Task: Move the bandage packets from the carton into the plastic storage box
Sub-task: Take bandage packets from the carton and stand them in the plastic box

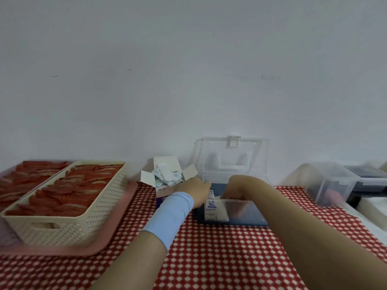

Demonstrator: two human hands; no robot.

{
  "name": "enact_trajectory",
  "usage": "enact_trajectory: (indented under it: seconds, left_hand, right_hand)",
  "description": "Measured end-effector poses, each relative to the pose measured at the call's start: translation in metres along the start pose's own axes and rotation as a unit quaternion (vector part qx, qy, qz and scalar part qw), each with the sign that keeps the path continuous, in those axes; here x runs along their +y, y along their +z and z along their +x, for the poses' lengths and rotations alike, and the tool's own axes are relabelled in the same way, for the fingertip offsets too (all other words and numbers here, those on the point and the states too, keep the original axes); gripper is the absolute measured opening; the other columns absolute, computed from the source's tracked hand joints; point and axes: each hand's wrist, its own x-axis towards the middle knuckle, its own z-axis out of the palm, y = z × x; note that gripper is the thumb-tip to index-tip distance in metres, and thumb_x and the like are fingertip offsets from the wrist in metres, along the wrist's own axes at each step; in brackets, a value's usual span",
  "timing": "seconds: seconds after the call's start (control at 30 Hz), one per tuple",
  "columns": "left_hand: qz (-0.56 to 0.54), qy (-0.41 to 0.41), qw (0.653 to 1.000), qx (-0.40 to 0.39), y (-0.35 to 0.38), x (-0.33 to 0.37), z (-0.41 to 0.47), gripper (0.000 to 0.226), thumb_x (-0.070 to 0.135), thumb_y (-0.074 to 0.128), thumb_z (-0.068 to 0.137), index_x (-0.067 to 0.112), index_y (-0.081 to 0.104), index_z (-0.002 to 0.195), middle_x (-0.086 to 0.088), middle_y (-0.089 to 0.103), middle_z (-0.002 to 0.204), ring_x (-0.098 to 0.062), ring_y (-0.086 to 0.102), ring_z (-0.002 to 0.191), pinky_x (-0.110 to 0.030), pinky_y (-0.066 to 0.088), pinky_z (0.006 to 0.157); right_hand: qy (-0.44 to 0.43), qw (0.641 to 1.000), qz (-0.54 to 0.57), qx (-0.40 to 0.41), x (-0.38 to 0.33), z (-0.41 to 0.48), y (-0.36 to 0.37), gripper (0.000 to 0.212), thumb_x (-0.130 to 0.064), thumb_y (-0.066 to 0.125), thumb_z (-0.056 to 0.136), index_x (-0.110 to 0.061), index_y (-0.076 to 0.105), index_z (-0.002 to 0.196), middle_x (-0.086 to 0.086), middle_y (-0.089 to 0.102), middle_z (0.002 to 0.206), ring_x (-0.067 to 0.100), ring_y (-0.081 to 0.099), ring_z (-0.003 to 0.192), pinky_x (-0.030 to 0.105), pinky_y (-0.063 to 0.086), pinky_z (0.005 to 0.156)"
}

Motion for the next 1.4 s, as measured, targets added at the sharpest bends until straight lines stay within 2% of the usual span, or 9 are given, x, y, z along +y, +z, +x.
enact_trajectory:
  seconds: [0.17,0.33,0.47,0.63,0.83,1.07,1.2,1.3,1.4]
  left_hand:
    - [-0.009,-0.008,1.0,-0.014,-0.005,0.002,-0.007,0.034,0.033,0.042,0.1,0.004,0.06,0.096,-0.013,0.065,0.092,-0.031,0.066,0.096,-0.039,0.054,0.087]
    - [-0.083,0.003,0.996,-0.042,-0.034,0.009,-0.024,0.038,0.028,0.046,0.096,-0.003,0.065,0.106,-0.016,0.067,0.09,-0.026,0.067,0.074,-0.039,0.06,0.075]
    - [-0.084,0.063,0.992,0.065,-0.087,0.005,-0.038,0.021,0.025,0.049,0.099,0.016,0.068,0.095,0.005,0.073,0.091,-0.017,0.073,0.077,-0.031,0.058,0.069]
    - [-0.021,0.091,0.965,0.243,-0.107,-0.032,-0.029,0.017,0.018,0.058,0.095,0.026,0.072,0.101,0.014,0.067,0.096,-0.005,0.062,0.089,-0.021,0.043,0.08]
    - [0.027,0.083,0.964,0.253,-0.096,-0.071,-0.016,0.029,0.011,0.054,0.096,0.025,0.066,0.119,0.003,0.058,0.119,-0.009,0.056,0.1,-0.019,0.04,0.087]
    - [0.006,0.074,0.974,0.212,-0.087,-0.091,-0.002,0.039,0.008,0.051,0.095,0.025,0.059,0.129,0.004,0.063,0.119,-0.012,0.06,0.102,-0.027,0.048,0.095]
    - [-0.029,0.062,0.974,0.214,-0.087,-0.093,-0.001,0.041,0.006,0.052,0.094,0.021,0.057,0.132,0.002,0.064,0.12,-0.01,0.06,0.101,-0.022,0.045,0.091]
    - [-0.033,0.063,0.975,0.212,-0.089,-0.093,-0.003,0.043,0.011,0.052,0.094,0.022,0.055,0.136,0.003,0.064,0.123,-0.009,0.061,0.104,-0.023,0.048,0.094]
    - [-0.009,0.069,0.974,0.216,-0.094,-0.088,-0.011,0.037,0.013,0.047,0.098,0.02,0.054,0.133,0.005,0.062,0.123,-0.008,0.056,0.101,-0.005,0.037,0.073]
  right_hand:
    - [0.004,0.999,0.032,-0.026,0.002,0.0,-0.004,0.032,-0.023,0.066,0.094,-0.001,0.065,0.116,0.015,0.068,0.119,0.029,0.066,0.11,0.041,0.052,0.1]
    - [0.011,0.991,0.13,-0.005,-0.005,-0.017,-0.03,0.024,-0.019,0.053,0.099,-0.005,0.061,0.081,0.009,0.068,0.076,0.021,0.063,0.056,0.028,0.055,0.058]
    - [-0.125,0.96,0.119,0.222,-0.027,-0.032,-0.042,0.023,-0.016,0.053,0.092,-0.008,0.074,0.095,0.004,0.077,0.086,0.024,0.074,0.074,0.042,0.062,0.075]
    - [-0.293,0.915,0.083,0.263,-0.067,-0.054,-0.023,0.019,-0.024,0.059,0.096,-0.028,0.073,0.108,-0.012,0.071,0.109,0.01,0.064,0.098,0.028,0.052,0.087]
    - [-0.274,0.928,0.023,0.251,-0.095,-0.031,0.005,0.022,-0.031,0.054,0.099,-0.029,0.074,0.108,-0.01,0.073,0.109,0.014,0.066,0.099,0.036,0.049,0.095]
    - [-0.188,0.948,-0.08,0.243,-0.121,-0.011,0.022,0.054,-0.071,0.048,0.087,-0.021,0.067,0.084,-0.005,0.068,0.078,0.017,0.062,0.081,0.042,0.033,0.092]
    - [-0.204,0.956,-0.051,0.205,-0.125,-0.016,0.019,0.042,-0.059,0.063,0.084,-0.024,0.069,0.105,-0.006,0.071,0.1,0.017,0.062,0.095,0.041,0.028,0.09]
    - [-0.203,0.957,-0.001,0.209,-0.123,-0.018,0.019,0.023,-0.047,0.07,0.083,-0.028,0.068,0.096,-0.009,0.07,0.093,0.014,0.063,0.091,0.04,0.029,0.089]
    - [-0.201,0.953,0.088,0.207,-0.114,-0.016,0.019,0.011,-0.038,0.071,0.084,-0.03,0.067,0.077,-0.011,0.07,0.082,0.012,0.063,0.084,0.043,0.038,0.095]
